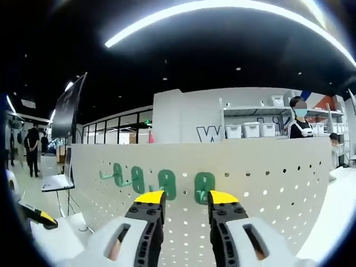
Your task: Insert the hook assembly into the mounting plate slot until the hook locks in place.
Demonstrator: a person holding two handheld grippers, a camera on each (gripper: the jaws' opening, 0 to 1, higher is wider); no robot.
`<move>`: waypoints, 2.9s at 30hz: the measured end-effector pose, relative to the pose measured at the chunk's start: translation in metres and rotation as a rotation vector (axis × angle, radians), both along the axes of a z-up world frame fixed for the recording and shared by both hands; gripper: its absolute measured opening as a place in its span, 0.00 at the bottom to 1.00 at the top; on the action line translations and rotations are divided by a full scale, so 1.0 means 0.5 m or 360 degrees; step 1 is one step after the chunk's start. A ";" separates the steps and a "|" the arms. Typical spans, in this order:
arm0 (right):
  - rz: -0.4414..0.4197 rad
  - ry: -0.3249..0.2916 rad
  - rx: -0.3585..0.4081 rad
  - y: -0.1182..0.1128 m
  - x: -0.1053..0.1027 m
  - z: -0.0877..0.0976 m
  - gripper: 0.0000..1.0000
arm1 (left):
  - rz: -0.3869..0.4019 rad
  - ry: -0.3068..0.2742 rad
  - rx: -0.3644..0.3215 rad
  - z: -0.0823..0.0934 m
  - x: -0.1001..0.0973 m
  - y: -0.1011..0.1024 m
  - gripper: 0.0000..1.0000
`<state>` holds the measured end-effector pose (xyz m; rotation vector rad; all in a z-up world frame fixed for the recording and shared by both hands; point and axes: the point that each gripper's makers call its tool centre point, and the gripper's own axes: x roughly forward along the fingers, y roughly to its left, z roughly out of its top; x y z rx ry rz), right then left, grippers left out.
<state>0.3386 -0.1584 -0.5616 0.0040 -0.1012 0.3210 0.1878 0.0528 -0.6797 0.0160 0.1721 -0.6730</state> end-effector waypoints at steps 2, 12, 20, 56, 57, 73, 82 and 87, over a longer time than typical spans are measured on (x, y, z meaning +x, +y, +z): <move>0.0038 0.0025 -0.0069 0.005 -0.007 -0.014 0.33 | 0.0003 -0.0004 -0.0003 0.001 0.001 0.003 0.67; 0.0126 0.0002 -0.0081 0.023 -0.036 -0.022 0.50 | -0.0005 -0.0021 0.0018 0.008 0.008 0.008 0.67; 0.0149 -0.0002 -0.0060 0.021 -0.047 -0.026 0.51 | -0.0008 -0.0046 0.0023 0.021 0.021 0.008 0.67; 0.0242 0.0122 -0.0063 -0.016 -0.196 -0.128 0.55 | 0.0004 -0.0029 0.0016 0.006 0.015 0.013 0.66; 0.0241 0.0130 -0.0063 -0.017 -0.199 -0.133 0.55 | 0.0005 -0.0035 0.0016 0.006 0.015 0.014 0.66; 0.0236 0.0206 -0.0050 -0.033 -0.251 -0.179 0.58 | 0.0014 -0.0042 0.0020 0.004 -0.004 0.026 0.71; 0.0243 0.0231 -0.0043 -0.046 -0.282 -0.197 0.63 | 0.0047 -0.0047 0.0022 0.002 -0.017 0.043 0.77; 0.0242 0.0245 -0.0053 -0.055 -0.297 -0.207 0.65 | 0.0051 -0.0043 0.0050 -0.004 -0.024 0.053 0.80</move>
